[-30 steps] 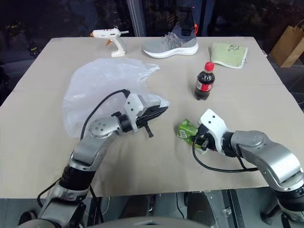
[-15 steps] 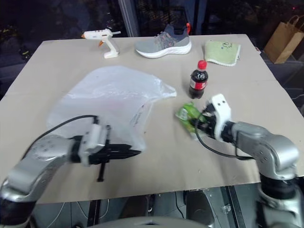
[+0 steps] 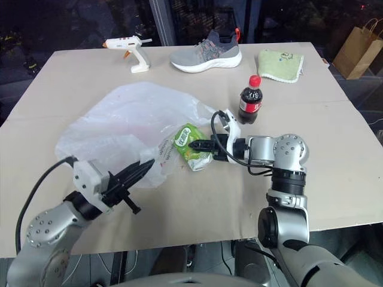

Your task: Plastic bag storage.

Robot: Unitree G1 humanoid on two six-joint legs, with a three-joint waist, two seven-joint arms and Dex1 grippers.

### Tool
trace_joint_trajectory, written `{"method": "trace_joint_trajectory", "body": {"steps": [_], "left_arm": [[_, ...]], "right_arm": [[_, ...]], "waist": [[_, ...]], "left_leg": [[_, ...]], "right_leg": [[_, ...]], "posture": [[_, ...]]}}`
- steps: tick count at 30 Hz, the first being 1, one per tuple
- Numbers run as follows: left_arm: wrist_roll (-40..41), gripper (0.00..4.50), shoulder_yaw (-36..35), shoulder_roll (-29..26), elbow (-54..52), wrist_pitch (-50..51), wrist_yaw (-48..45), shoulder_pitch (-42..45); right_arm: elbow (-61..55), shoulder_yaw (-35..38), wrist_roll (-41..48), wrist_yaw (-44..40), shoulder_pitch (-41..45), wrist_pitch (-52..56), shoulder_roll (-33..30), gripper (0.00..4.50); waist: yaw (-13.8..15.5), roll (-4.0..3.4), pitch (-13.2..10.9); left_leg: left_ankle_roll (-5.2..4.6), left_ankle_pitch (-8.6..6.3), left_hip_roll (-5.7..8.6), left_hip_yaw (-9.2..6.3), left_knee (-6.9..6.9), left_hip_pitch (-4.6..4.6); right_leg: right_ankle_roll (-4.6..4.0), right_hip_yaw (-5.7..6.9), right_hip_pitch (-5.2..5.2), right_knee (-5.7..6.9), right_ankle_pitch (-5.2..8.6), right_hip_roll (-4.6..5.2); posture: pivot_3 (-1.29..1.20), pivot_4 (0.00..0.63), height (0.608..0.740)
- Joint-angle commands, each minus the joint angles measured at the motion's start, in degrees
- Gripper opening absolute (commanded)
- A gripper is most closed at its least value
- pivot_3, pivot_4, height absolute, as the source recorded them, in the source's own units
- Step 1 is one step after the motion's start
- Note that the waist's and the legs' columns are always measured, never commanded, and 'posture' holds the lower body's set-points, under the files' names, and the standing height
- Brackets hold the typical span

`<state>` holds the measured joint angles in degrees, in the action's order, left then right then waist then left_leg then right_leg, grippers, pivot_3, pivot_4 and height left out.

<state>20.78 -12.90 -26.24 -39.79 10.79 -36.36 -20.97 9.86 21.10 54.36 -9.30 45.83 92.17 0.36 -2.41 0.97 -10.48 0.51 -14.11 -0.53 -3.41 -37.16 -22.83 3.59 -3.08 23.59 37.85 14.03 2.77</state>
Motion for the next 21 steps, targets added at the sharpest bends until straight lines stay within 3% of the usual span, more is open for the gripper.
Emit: {"method": "trace_joint_trajectory", "body": {"steps": [1, 9, 17, 21], "left_arm": [[-3.1, 0.0, 0.4, 1.2, -2.9, -5.3, 1.5, -2.8], [-2.4, 0.0, 2.8, 1.6, -3.4, -11.8, -0.9, -5.2], [6.2, 0.0, 2.3, 2.6, -7.2, -8.7, 1.3, -4.6], [6.2, 0.0, 3.5, 1.5, -10.1, -8.4, 1.0, -6.2]], "right_arm": [[3.8, 0.4, 1.9, 1.2, 3.6, 0.3, 1.7, 1.22], [16.8, 2.7, -4.8, 5.2, 10.1, -2.8, 10.2, 1.22], [21.8, 3.8, -6.9, 6.9, 10.9, -4.9, 11.2, 1.22], [22.9, 3.9, -6.9, 7.7, 12.2, -6.7, 12.5, 1.22]], "waist": [[0.0, 0.0, 0.0], [-0.1, -0.01, 0.0], [-0.2, -0.01, 0.0], [-0.2, -0.03, 0.0]], "left_leg": [[0.0, 0.0, 0.0, -0.01, -0.02, -0.01], [0.0, 0.0, -0.05, -0.02, -0.01, 0.0], [0.0, 0.0, -0.05, -0.02, -0.01, -0.01], [0.0, 0.0, -0.07, -0.02, -0.02, 0.01]], "right_leg": [[0.0, 0.01, 0.0, 0.0, 0.0, 0.0], [0.0, 0.02, 0.04, 0.02, 0.01, -0.07], [0.0, 0.03, 0.03, 0.02, 0.0, -0.06], [0.01, 0.02, 0.03, 0.04, 0.0, -0.1]], "posture": [[0.0, 0.15, 0.74], [0.0, 0.15, 0.74], [0.0, 0.15, 0.74], [0.0, 0.15, 0.74]]}}
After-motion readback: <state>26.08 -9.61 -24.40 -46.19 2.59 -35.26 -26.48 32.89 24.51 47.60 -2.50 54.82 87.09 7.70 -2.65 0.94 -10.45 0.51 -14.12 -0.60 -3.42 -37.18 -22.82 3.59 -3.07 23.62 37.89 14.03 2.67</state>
